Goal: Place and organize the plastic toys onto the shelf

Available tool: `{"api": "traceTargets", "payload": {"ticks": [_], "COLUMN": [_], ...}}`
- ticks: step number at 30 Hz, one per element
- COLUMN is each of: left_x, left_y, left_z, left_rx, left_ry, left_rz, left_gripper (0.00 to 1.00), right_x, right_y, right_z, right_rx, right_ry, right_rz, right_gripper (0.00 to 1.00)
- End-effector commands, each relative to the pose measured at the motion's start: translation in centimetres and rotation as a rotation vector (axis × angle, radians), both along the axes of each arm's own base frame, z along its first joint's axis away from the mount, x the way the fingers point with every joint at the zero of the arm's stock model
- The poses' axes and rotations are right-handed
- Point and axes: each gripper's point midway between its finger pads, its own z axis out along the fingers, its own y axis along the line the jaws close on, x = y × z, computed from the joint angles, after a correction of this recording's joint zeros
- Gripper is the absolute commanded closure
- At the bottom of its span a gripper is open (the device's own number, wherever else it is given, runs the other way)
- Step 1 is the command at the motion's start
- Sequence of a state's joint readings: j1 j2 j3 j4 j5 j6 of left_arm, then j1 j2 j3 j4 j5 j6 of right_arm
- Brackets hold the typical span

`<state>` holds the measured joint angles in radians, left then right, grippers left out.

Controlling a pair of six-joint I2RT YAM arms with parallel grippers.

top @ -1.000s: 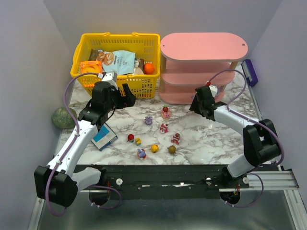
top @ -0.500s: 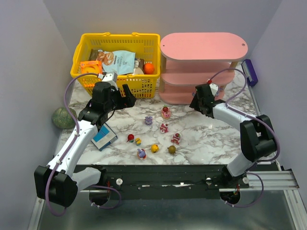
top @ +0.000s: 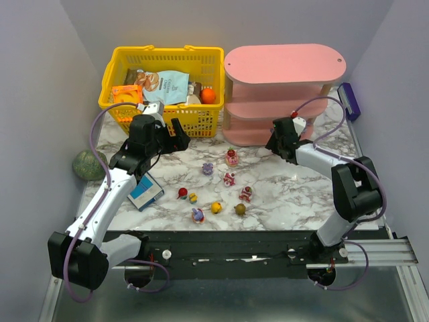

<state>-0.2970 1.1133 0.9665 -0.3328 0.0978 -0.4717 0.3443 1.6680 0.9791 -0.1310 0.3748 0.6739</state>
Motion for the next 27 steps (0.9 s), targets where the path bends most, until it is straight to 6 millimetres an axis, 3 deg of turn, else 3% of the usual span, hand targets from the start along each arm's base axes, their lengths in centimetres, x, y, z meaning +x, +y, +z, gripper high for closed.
{"api": "traceTargets", "payload": {"ticks": [1, 11, 21, 27], "left_x": [-0.2, -0.2, -0.2, -0.5], "left_y": [-0.3, -0.3, -0.2, -0.1], "left_z": [-0.2, -0.5, -0.6, -0.8], "left_rx": [0.009, 0.016, 0.022, 0.024], "left_ry": [0.009, 0.019, 0.025, 0.027], "left_rz": [-0.024, -0.026, -0.027, -0.026], "left_gripper": [0.01, 0.01, 0.01, 0.01], "right_x": [2.1, 3.4, 3.8, 3.4], "right_y": [-0.5, -0.1, 0.0, 0.1], "right_z": [0.2, 1.5, 1.2, 0.4], "right_rx": [0.005, 0.045, 0.082, 0.113], "right_ry": [-0.076, -0.203, -0.235, -0.231], "right_rz": [-0.043, -0.042, -0.072, -0.092], "right_gripper": [0.76, 0.74, 0.67, 0.55]}}
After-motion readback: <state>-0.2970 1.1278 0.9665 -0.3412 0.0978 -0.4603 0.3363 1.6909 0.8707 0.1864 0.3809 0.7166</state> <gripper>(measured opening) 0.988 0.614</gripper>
